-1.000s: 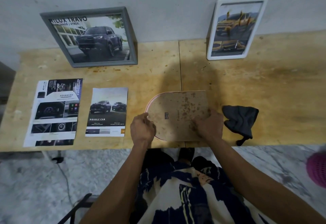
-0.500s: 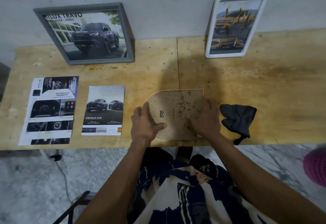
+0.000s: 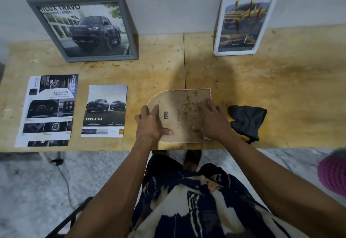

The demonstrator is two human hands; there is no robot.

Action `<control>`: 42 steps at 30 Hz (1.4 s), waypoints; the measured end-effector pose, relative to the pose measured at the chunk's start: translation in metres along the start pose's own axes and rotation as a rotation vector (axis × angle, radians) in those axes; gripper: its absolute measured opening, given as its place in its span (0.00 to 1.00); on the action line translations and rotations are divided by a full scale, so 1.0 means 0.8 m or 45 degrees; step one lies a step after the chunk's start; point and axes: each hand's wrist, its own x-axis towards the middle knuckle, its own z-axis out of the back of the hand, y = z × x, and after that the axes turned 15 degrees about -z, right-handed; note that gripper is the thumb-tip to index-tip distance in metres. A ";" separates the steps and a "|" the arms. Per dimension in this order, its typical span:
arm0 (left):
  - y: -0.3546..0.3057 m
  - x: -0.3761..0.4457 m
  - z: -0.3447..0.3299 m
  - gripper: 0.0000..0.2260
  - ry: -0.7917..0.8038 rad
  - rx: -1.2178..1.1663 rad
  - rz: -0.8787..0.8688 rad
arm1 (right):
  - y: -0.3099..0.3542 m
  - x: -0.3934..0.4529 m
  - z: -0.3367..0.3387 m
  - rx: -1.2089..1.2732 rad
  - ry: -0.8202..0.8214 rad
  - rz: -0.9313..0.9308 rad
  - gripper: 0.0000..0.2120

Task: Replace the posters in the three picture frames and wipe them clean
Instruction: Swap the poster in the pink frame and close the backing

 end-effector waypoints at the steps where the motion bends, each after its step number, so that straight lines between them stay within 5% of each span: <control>1: 0.001 0.000 0.000 0.53 0.010 0.005 -0.008 | -0.002 -0.004 0.000 -0.017 0.024 0.021 0.45; 7: 0.008 -0.002 0.014 0.53 0.095 -0.011 -0.046 | -0.014 -0.027 -0.019 -0.043 -0.161 0.132 0.39; 23: 0.012 -0.001 0.011 0.44 0.018 -0.067 -0.041 | 0.019 -0.034 -0.021 -0.259 -0.209 0.089 0.31; 27: 0.012 -0.004 -0.001 0.36 -0.330 -0.398 0.279 | 0.016 -0.035 -0.023 -0.218 -0.129 0.099 0.37; 32: 0.012 0.001 -0.006 0.31 -0.352 -0.807 0.615 | 0.013 -0.031 -0.019 -0.160 -0.036 0.145 0.46; 36: 0.013 -0.002 0.002 0.18 -0.415 -0.996 0.637 | 0.007 -0.031 -0.012 -0.148 0.019 0.162 0.52; 42: 0.007 -0.007 0.020 0.25 -0.488 -0.965 0.623 | -0.004 -0.045 -0.003 -0.242 -0.054 0.272 0.54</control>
